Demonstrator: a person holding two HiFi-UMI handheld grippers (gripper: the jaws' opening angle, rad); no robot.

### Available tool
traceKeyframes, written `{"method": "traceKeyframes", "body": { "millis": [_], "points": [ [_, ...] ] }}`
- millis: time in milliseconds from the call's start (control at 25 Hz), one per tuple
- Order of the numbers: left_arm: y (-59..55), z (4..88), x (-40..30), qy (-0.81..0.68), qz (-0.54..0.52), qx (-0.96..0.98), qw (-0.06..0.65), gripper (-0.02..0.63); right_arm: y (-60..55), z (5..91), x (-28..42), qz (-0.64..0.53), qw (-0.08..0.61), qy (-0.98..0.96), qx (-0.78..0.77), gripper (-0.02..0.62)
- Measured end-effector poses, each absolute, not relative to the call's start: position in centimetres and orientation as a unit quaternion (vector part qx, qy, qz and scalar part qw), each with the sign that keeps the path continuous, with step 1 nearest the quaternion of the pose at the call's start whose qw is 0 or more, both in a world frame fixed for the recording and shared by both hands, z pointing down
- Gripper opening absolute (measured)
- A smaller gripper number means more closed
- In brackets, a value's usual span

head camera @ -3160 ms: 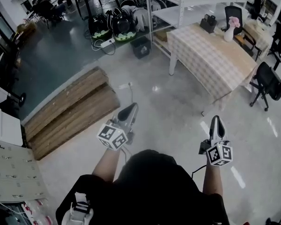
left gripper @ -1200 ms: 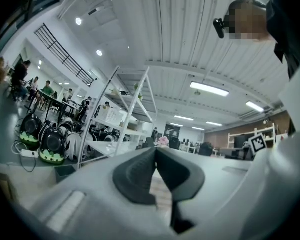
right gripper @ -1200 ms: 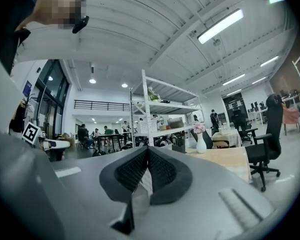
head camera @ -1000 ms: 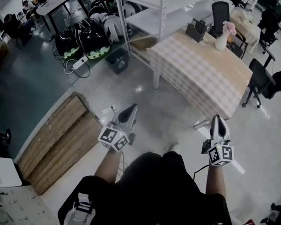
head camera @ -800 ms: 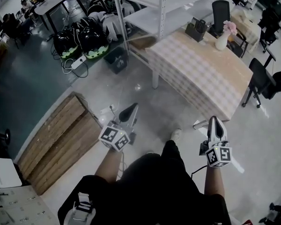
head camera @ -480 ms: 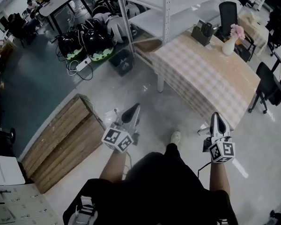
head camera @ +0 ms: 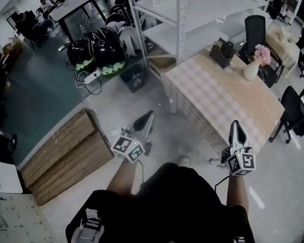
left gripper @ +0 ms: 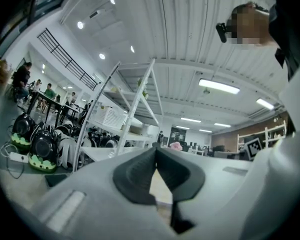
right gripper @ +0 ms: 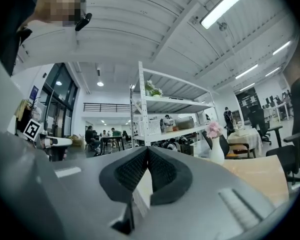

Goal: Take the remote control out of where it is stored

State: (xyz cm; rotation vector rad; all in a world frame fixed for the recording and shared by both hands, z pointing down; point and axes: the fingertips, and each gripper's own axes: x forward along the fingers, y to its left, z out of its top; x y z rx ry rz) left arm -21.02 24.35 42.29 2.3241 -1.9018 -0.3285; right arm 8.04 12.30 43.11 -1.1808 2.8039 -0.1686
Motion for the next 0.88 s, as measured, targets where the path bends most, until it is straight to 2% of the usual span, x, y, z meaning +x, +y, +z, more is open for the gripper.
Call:
{"method": "traceKeyframes", "body": {
  "millis": [560,880],
  "points": [
    [13.5,42.6,-16.4,-0.627,-0.102,0.769,0.077,0.002,1.7,44.1,11.0,-0.082,0.044,0.923,-0.375,0.005],
    [9.6,43.7,-16.6,-0.623,-0.086,0.773,0.081,0.002,-1.2,45.1,11.2,-0.088,0.039,0.915,-0.392,0.005]
  ]
}}
